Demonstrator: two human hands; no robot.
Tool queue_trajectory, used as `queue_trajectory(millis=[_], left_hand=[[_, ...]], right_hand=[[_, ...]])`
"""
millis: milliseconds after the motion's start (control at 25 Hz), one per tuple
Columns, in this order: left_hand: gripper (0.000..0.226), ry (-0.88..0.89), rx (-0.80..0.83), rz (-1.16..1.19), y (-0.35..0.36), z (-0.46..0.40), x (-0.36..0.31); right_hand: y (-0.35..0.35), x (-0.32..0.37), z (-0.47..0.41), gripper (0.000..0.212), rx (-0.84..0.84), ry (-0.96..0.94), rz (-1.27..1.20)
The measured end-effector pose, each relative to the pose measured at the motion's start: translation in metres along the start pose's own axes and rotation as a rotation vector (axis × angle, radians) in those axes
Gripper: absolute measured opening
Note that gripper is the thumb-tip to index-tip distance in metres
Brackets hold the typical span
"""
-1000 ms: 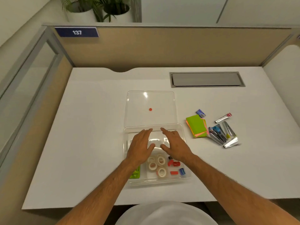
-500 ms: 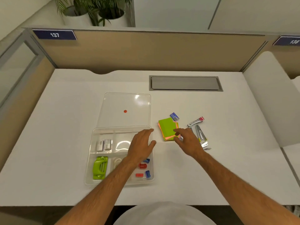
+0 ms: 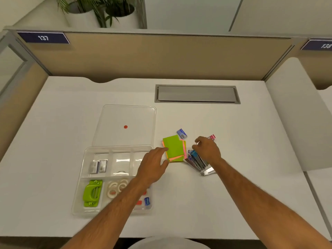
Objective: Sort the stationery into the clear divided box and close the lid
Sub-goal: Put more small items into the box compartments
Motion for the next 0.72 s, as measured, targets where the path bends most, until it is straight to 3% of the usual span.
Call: queue_trajectory(millis=[400,720], left_hand=[[0.045,0.064,0.072,-0.065,0.010,-0.061,-0.016],[0.043,0.068,0.123,-0.156,0.030,-0.129,-0.030]], right_hand=[[0.031,-0.001,-0.043,0.039,0.286,-0.110,0.427],[0.048,-0.006,-0.056,0.029,0.268,0.043,0.301]])
Point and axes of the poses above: each hand's wrist, its own z-axis away from the middle knuckle, its own y-axis out of the palm, x = y × z, the point moved 1 cm from there along -z, towards the middle knuckle, and after that the axes turned 14 degrees about -y, right-handed, at the moved point
